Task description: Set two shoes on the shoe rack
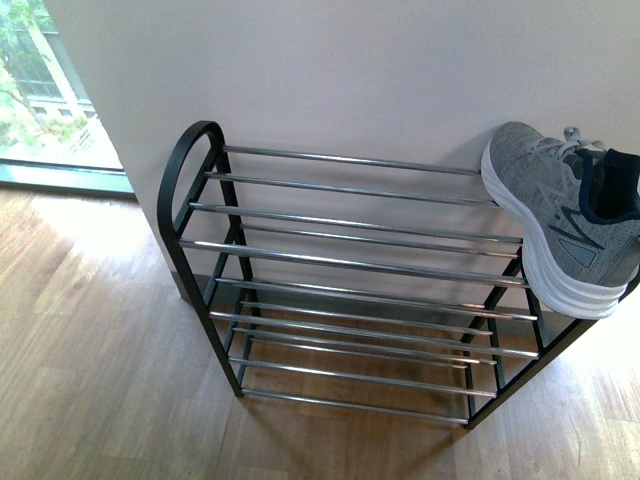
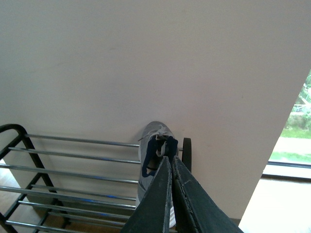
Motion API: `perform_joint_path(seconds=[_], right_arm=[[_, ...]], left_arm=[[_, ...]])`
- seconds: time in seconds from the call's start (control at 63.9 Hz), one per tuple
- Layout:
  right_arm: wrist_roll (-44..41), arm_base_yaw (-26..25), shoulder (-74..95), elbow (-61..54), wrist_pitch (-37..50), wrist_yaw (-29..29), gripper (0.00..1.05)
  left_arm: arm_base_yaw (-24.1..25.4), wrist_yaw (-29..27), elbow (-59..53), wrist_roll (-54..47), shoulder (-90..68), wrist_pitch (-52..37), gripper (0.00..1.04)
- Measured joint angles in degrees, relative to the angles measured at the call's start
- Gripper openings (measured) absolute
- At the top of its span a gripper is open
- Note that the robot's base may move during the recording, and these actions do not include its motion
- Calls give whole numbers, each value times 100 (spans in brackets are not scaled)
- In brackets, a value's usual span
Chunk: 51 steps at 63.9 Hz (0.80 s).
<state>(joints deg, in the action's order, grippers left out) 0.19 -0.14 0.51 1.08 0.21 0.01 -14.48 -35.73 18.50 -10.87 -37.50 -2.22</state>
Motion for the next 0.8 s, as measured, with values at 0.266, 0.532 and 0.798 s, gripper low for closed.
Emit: perform_joint_path(seconds=[0.266,0.532,0.798], right_arm=[[0,2,-15,0,-2,0,1],[0,2,-15,0,-2,0,1],[-2,2,-15,0,-2,0,30]], left_arm=[[0,-4,0,-2,0,0,5],[0,-9,0,-2,0,0,5],[0,-9,0,0,0,0,5]])
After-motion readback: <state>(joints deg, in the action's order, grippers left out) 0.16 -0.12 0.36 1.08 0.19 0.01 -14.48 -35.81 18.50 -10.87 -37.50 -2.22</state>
